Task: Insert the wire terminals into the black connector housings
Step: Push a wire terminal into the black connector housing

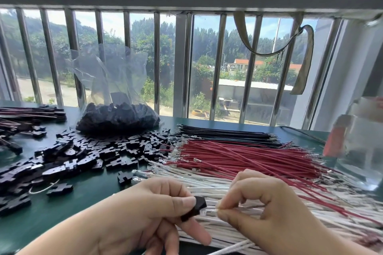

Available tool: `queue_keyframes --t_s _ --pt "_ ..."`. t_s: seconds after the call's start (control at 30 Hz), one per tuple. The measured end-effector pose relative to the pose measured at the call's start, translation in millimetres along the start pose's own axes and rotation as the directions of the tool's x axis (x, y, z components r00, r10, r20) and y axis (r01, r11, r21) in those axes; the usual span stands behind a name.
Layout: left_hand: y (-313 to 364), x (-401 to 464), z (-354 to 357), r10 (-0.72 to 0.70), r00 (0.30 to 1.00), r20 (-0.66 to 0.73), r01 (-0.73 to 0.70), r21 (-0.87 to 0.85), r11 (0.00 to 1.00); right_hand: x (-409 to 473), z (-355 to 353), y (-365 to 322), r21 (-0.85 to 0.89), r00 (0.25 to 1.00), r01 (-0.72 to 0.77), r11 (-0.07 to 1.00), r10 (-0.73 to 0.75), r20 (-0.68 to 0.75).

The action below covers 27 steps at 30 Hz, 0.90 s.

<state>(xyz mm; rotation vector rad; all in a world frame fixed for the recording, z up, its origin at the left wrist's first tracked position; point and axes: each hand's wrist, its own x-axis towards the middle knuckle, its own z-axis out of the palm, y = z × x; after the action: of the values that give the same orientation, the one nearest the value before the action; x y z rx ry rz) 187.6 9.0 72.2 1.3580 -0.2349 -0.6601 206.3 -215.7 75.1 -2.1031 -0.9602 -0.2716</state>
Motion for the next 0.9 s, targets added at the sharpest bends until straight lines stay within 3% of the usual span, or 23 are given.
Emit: queue_keyframes --t_s 0.37,0.57,0.73,0.9 --pt "-2 -1 -1 -0.009 1.0 -0.021 0.01 0.022 1.0 -2 3 -2 -0.018 1.0 0.021 1.0 -0.021 0.002" --pt "-3 2 3 0.014 0.993 -0.116 0.009 0.196 0.981 -1 4 -2 -0.017 0.998 -0.003 1.0 0.004 0.055" --pt "-6 5 6 0.055 0.99 -0.134 -0.022 0.239 0.971 0 7 -4 0.0 0.995 -0.05 0.999 0.05 0.087" --pt "-9 9 12 0.105 0.979 -0.173 -0.074 0.179 0.981 -1 8 -5 -0.055 0.998 -0.064 0.996 0.064 -0.002"
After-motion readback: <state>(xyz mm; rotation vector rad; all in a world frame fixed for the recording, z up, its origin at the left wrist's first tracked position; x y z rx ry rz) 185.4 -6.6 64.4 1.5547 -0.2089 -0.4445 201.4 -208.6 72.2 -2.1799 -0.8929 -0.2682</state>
